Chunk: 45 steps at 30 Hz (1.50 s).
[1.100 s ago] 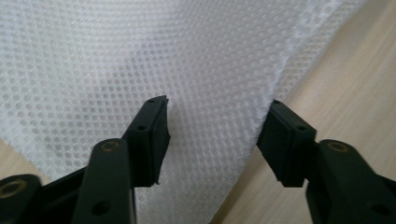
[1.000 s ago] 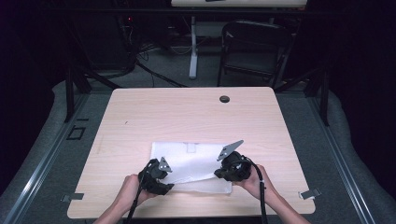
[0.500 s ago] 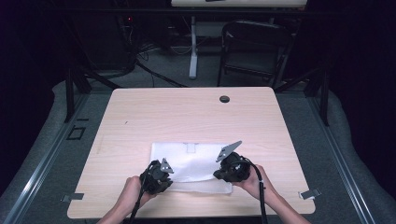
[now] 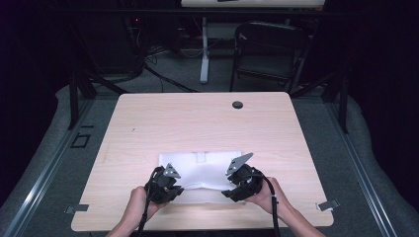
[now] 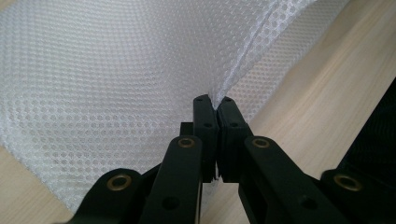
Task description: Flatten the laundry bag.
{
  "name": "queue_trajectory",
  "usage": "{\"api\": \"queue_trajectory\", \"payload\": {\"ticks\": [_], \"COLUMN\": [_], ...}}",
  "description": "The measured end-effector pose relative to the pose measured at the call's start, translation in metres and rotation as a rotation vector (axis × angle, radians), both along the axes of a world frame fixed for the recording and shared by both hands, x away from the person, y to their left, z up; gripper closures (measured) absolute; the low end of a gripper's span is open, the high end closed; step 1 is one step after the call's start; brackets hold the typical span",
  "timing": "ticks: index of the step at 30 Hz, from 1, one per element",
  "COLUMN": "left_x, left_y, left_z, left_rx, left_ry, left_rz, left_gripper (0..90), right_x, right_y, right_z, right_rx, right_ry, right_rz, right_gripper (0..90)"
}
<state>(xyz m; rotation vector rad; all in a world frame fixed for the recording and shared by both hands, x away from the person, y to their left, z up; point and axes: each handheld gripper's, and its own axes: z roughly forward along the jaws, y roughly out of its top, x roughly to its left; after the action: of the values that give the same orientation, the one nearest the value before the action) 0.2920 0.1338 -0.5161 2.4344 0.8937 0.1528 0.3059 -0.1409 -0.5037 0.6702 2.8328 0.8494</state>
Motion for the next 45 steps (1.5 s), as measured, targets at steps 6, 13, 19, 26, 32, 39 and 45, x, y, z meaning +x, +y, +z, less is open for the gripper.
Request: {"api": "queue_trajectory", "payload": {"ticks": [6, 13, 19, 26, 32, 39, 45], "left_x": [-0.002, -0.008, -0.01, -0.012, -0.016, -0.014, -0.015], "left_y": [0.004, 0.002, 0.006, 0.007, 0.008, 0.013, 0.016], "left_z": [0.005, 0.008, 0.011, 0.01, 0.007, 0.007, 0.013], "left_rx": [-0.015, -0.018, -0.023, -0.043, -0.014, 0.01, -0.009], "left_ry": [-0.003, -0.006, -0.049, -0.06, -0.077, -0.116, -0.152], "left_rz": [-0.017, -0.052, -0.053, -0.05, -0.021, 0.0, -0.008], "left_gripper": [88.7, 88.6, 86.3, 51.1, 36.4, 58.1, 87.4], "right_x": [-0.004, -0.009, -0.007, -0.007, -0.005, -0.002, -0.001], "right_y": [-0.003, -0.014, -0.017, -0.023, -0.025, -0.023, -0.021], "right_z": [0.004, 0.011, 0.017, 0.034, 0.04, 0.048, 0.048], "right_rx": [-0.057, -0.076, -0.013, 0.067, 0.1, 0.118, 0.106], "right_ry": [-0.022, -0.037, -0.039, -0.04, -0.034, -0.05, -0.056], "right_rz": [0.002, 0.007, -0.024, -0.069, -0.097, -0.117, -0.108], "right_gripper": [53.5, 85.1, 89.3, 89.5, 89.5, 89.4, 89.3]}}
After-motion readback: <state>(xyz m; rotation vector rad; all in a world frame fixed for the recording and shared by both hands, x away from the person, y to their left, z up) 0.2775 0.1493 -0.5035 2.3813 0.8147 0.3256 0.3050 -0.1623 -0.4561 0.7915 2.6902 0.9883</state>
